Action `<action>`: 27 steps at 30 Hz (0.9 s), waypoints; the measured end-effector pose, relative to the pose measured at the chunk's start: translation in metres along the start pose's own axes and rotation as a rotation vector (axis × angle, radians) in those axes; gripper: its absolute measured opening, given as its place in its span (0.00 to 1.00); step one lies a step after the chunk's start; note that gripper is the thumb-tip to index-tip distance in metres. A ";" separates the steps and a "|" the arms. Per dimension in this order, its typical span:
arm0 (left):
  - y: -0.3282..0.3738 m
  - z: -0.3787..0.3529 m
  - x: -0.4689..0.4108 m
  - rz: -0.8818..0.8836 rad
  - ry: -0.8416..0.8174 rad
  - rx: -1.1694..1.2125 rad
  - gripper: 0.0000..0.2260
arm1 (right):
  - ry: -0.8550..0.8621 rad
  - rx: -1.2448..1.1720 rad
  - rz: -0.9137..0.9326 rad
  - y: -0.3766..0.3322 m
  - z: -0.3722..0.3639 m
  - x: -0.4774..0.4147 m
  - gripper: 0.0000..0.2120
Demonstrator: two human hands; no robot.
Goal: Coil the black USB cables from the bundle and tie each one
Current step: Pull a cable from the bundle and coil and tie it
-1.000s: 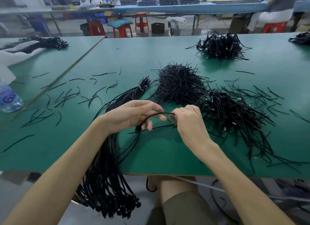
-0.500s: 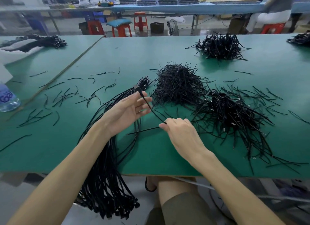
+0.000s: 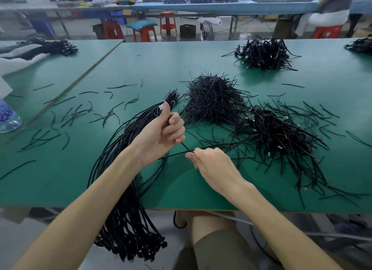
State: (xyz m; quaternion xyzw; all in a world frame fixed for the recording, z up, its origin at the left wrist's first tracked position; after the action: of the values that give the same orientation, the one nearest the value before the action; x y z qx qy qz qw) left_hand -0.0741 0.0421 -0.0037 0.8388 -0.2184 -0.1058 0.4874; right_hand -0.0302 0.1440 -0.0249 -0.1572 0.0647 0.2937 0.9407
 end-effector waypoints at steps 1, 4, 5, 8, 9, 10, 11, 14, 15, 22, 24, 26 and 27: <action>0.000 0.000 0.001 -0.006 -0.007 -0.007 0.24 | 0.009 -0.009 0.006 0.000 0.000 0.000 0.28; 0.004 -0.003 0.010 -0.011 -0.056 -0.051 0.25 | 0.029 -0.022 0.030 0.005 0.004 0.001 0.29; 0.005 -0.008 0.015 0.006 -0.113 -0.090 0.25 | 0.023 -0.030 0.043 0.007 0.005 0.001 0.29; -0.003 -0.032 0.034 0.116 -0.342 -0.459 0.25 | -0.049 -0.011 0.115 0.010 0.008 0.001 0.26; -0.011 -0.038 0.040 0.160 -0.399 -0.663 0.26 | -0.084 0.002 0.134 0.010 0.009 0.001 0.27; -0.021 -0.042 0.043 0.205 -0.425 -0.864 0.26 | -0.104 0.011 0.142 0.012 0.010 0.000 0.27; -0.029 -0.042 0.042 0.247 -0.413 -1.038 0.26 | -0.098 0.002 0.131 0.016 0.013 -0.001 0.25; -0.038 -0.034 0.033 0.277 -0.218 -1.358 0.23 | -0.010 -0.171 -0.009 0.034 0.029 -0.005 0.19; -0.039 -0.033 0.029 0.248 -0.159 -1.399 0.22 | 0.042 -0.266 -0.058 0.039 0.035 -0.005 0.21; -0.026 -0.045 0.022 -0.047 0.041 -1.106 0.12 | 0.327 -0.727 -0.142 0.030 0.055 -0.005 0.29; -0.027 -0.044 0.022 -0.071 0.058 -1.041 0.15 | 0.370 -0.743 -0.150 0.031 0.059 -0.005 0.28; -0.030 -0.039 0.019 -0.054 0.075 -0.824 0.25 | 0.427 -0.643 -0.110 0.026 0.065 -0.002 0.28; -0.032 -0.036 0.018 -0.033 0.089 -0.669 0.27 | 0.444 -0.594 -0.083 0.021 0.065 0.000 0.27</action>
State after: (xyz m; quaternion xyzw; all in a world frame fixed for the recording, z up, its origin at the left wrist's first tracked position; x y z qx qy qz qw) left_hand -0.0356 0.0750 -0.0132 0.6396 -0.1364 -0.1428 0.7429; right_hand -0.0403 0.1817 0.0315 -0.4855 0.1726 0.2203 0.8283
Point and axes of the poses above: each hand's wrist, its own x-axis away from the middle knuckle, its own z-axis out of the back of the hand, y = z × x, the point moved 9 cm from there along -x, towards the middle knuckle, and after that the axes turned 3 degrees about z, right-handed, at the moved point
